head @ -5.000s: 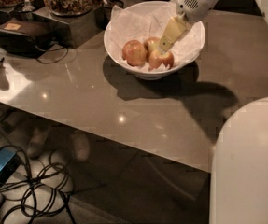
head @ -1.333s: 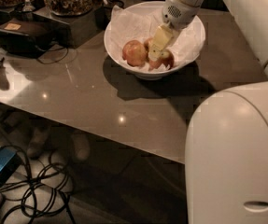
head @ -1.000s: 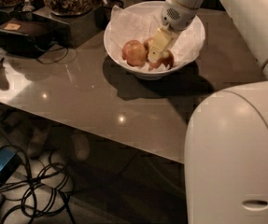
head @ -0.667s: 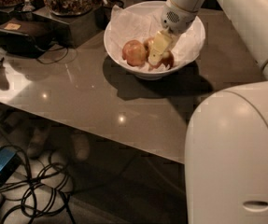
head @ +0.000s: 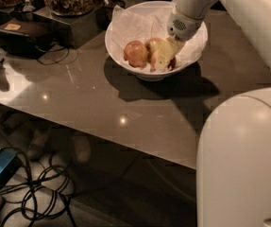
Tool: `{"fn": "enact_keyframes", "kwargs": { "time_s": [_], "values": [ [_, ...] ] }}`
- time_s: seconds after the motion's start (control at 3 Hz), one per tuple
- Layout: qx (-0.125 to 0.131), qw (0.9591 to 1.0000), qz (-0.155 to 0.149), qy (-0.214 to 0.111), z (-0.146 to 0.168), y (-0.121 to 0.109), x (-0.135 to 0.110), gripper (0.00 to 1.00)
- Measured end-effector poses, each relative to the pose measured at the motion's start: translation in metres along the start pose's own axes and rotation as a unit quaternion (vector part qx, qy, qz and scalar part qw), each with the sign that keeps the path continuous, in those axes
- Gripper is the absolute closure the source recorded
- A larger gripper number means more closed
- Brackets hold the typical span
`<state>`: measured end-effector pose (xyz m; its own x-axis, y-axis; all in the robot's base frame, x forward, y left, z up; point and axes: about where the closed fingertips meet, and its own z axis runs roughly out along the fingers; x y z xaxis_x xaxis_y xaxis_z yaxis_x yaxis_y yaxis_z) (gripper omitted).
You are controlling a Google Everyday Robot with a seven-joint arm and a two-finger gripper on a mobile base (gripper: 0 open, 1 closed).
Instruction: Pick apple from white bowl
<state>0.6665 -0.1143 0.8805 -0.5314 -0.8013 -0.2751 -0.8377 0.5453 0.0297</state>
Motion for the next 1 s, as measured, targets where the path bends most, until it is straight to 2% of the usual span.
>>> {"fn": "enact_keyframes", "kwargs": {
  "time_s": [0.67, 1.0],
  "values": [
    [-0.007, 1.0000, -0.006, 0.003, 0.009, -0.003, -0.003, 0.34],
    [-0.012, 0.9999, -0.008, 0.004, 0.016, -0.005, -0.004, 0.31]
  ]
}}
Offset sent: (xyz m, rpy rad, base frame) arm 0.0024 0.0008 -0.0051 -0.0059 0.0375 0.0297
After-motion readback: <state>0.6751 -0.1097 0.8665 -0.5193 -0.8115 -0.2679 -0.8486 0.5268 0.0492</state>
